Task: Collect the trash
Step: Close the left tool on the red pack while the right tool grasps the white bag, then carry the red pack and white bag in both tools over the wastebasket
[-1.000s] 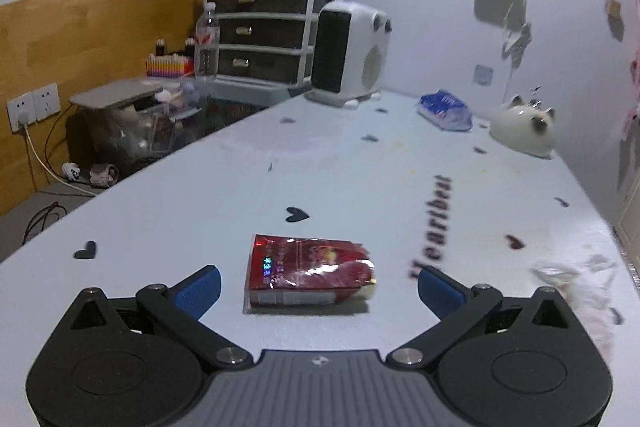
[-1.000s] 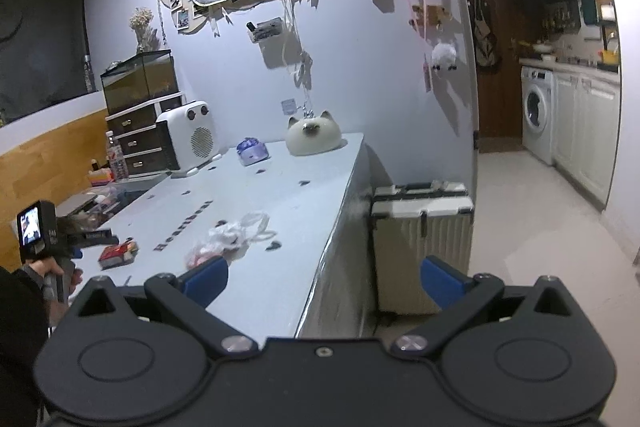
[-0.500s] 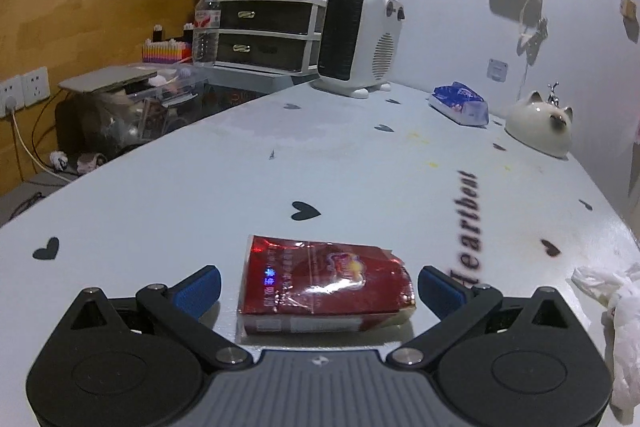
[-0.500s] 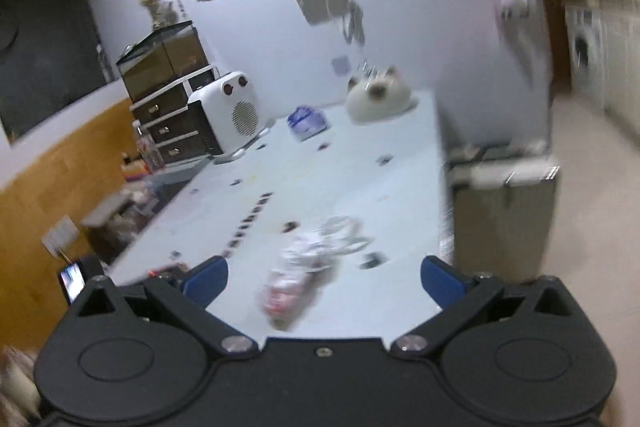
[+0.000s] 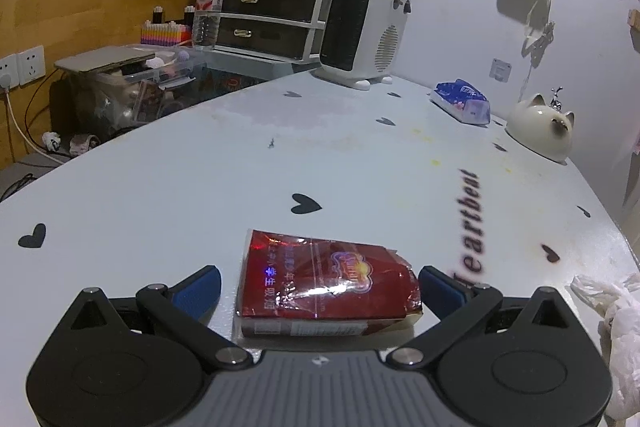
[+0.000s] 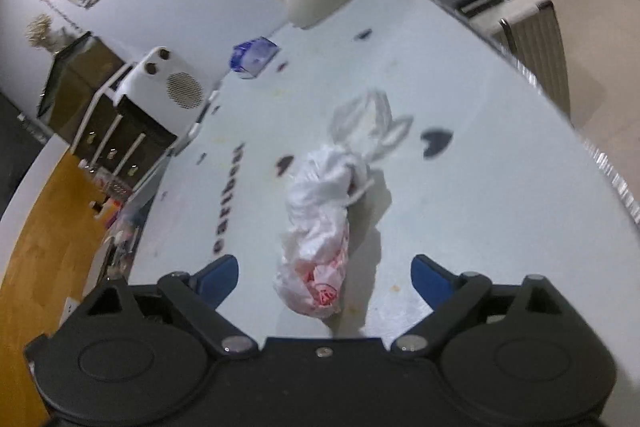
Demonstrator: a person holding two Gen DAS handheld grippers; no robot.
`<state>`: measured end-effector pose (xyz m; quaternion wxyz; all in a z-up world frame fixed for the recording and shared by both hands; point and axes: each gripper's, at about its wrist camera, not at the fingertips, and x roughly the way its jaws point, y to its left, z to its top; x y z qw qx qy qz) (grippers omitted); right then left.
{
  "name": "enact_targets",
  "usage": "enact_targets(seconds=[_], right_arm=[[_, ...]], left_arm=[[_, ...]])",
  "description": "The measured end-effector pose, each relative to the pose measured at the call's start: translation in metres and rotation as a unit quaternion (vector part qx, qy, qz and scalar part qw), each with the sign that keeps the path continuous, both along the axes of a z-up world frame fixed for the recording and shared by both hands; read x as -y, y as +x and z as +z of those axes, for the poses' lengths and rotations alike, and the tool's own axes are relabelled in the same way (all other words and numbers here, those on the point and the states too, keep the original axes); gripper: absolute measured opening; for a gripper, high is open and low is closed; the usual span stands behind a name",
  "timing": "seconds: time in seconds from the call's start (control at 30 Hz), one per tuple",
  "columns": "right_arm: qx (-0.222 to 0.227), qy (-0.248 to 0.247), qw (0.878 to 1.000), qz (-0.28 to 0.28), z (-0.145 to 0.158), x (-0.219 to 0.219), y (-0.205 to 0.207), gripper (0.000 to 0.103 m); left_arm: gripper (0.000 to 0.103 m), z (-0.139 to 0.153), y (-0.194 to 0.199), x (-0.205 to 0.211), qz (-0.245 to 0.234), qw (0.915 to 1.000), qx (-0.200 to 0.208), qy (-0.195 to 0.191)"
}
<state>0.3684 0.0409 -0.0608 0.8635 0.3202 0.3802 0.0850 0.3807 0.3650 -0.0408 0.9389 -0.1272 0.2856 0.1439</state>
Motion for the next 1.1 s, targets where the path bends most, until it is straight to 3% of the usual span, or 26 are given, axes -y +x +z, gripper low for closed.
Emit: enact_targets(seconds=[0.1,0.17,0.2,0.3,0.4,0.87,0.97,1.07,1.1], right_arm=[[0.032,-0.035,0.999,-0.009,-0.002,-0.014,0.0,0.087],[0.033,-0.047,0.998,0.004,-0.002,-0.018,0.001,0.073],[0.03,-0.051,0.998,0.019,-0.003,-0.019,0.002,0.061],[0.038,-0.057,0.996,0.061,0.001,-0.015,-0.003,0.038],[0.046,-0.075,0.991,0.1,0.009,-0.007,-0.016,0.03],[0.077,-0.157,0.944,0.28,0.031,0.054,-0.134,0.027],[0.081,-0.166,0.943,0.278,0.026,0.064,-0.153,0.03],[0.087,-0.162,0.949,0.255,0.02,0.07,-0.165,0.037],[0.093,-0.159,0.952,0.246,0.019,0.071,-0.167,0.043]], left_arm=[[0.102,0.0,0.0,0.001,0.002,1.0,-0.002,0.001],[0.097,0.0,-0.001,0.002,0.004,1.0,-0.001,0.002],[0.092,0.0,-0.001,0.003,0.003,1.0,-0.001,0.005],[0.092,0.001,-0.001,0.01,0.0,0.9999,-0.005,0.015],[0.091,0.001,-0.002,0.015,-0.013,0.9998,-0.004,0.017],[0.091,0.006,-0.043,0.055,-0.064,0.9974,0.016,0.03],[0.091,0.006,-0.053,0.064,-0.073,0.9969,0.013,0.026],[0.091,0.004,-0.066,0.079,-0.092,0.9953,0.008,0.028],[0.091,0.003,-0.071,0.084,-0.096,0.995,0.008,0.028]])
